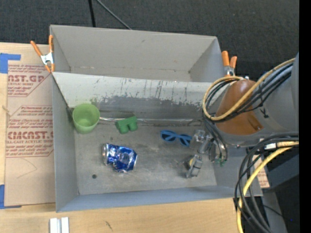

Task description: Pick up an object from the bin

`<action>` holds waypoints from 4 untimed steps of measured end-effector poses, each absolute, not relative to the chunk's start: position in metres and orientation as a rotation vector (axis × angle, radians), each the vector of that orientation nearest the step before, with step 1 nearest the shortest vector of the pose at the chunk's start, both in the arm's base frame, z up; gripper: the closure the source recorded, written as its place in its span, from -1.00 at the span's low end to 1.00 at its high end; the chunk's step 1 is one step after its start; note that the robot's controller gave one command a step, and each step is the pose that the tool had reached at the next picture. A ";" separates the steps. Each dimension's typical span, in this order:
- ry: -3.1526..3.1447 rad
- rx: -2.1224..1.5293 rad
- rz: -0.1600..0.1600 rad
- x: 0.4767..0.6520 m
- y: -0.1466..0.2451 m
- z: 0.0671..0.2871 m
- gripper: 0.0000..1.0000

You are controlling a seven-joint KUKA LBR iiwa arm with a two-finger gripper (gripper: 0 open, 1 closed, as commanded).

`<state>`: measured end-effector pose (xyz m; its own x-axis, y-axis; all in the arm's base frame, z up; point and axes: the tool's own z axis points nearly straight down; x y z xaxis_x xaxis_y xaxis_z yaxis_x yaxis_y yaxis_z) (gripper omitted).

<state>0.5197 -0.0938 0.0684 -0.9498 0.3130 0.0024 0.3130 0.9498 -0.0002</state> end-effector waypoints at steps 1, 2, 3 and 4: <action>-3.101 -0.498 0.001 0.520 -0.094 0.069 1.00; -3.101 -0.497 0.002 0.520 -0.094 0.069 -1.00; -3.130 -0.368 0.004 0.578 -0.113 0.117 -1.00; -3.087 -0.573 -0.003 0.569 -0.087 0.068 -1.00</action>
Offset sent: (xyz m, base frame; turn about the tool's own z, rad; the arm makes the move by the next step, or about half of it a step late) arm 0.0000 0.0000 0.0000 0.0000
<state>0.5693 -0.0873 0.0677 -0.9335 0.3586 0.0025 0.3586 0.9335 0.0012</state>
